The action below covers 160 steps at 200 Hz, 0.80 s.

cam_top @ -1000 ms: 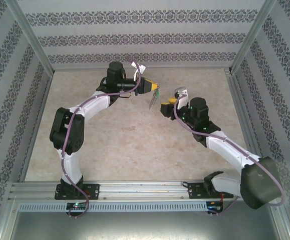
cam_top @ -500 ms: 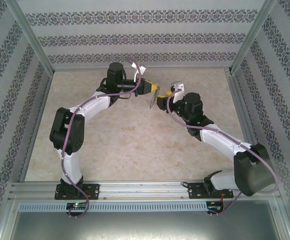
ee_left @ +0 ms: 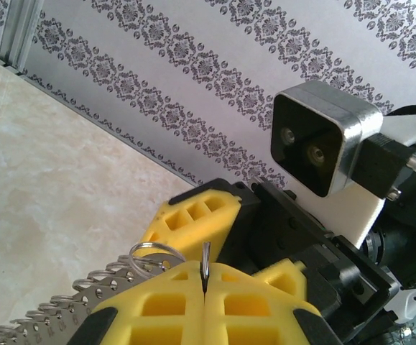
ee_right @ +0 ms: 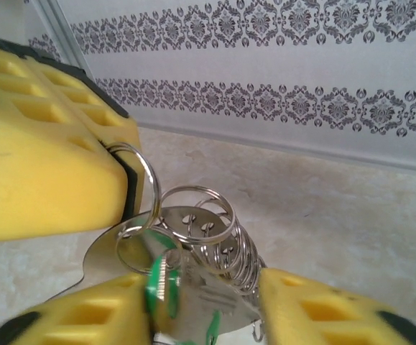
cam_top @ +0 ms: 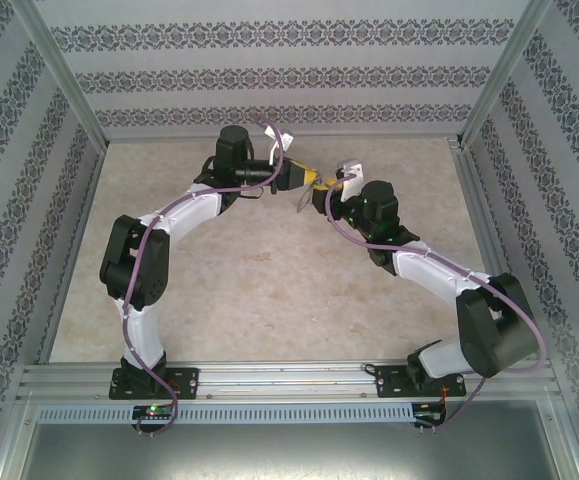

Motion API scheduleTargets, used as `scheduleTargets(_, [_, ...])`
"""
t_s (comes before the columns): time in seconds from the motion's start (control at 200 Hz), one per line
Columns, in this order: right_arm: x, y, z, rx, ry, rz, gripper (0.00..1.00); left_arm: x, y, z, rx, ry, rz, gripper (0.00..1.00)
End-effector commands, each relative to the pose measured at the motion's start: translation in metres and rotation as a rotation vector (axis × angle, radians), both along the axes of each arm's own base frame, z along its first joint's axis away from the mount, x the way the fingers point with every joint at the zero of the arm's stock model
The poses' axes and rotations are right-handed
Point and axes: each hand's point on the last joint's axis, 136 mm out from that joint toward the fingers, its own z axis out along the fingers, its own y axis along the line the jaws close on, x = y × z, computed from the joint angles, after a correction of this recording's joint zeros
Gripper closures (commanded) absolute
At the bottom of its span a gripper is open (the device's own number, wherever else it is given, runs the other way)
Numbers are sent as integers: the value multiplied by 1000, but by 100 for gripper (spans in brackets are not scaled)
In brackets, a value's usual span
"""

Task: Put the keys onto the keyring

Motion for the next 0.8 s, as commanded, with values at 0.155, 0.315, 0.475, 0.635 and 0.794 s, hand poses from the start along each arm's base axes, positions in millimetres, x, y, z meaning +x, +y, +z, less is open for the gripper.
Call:
scheduleTargets(0.155, [-5,8,10,-8,-51,48,90,-13,-1,32,-27,-88,-19,100])
scheduleTargets(0.315, [-13,13,10,-7,-44,104,98,-12,0,34,-29,-100,-5,100])
scheduleTargets(0.475, [-23,18,8,-2,-29,154,100,-11,1,38,-37,-117,11,100])
scheduleTargets(0.635, [-31,28,11,18,-16,226,100,-12,1,39,-54,-121,12,100])
scheduleTargets(0.794, [-31,33,14,30,-6,256,100,-13,0,40,-61,-120,11,100])
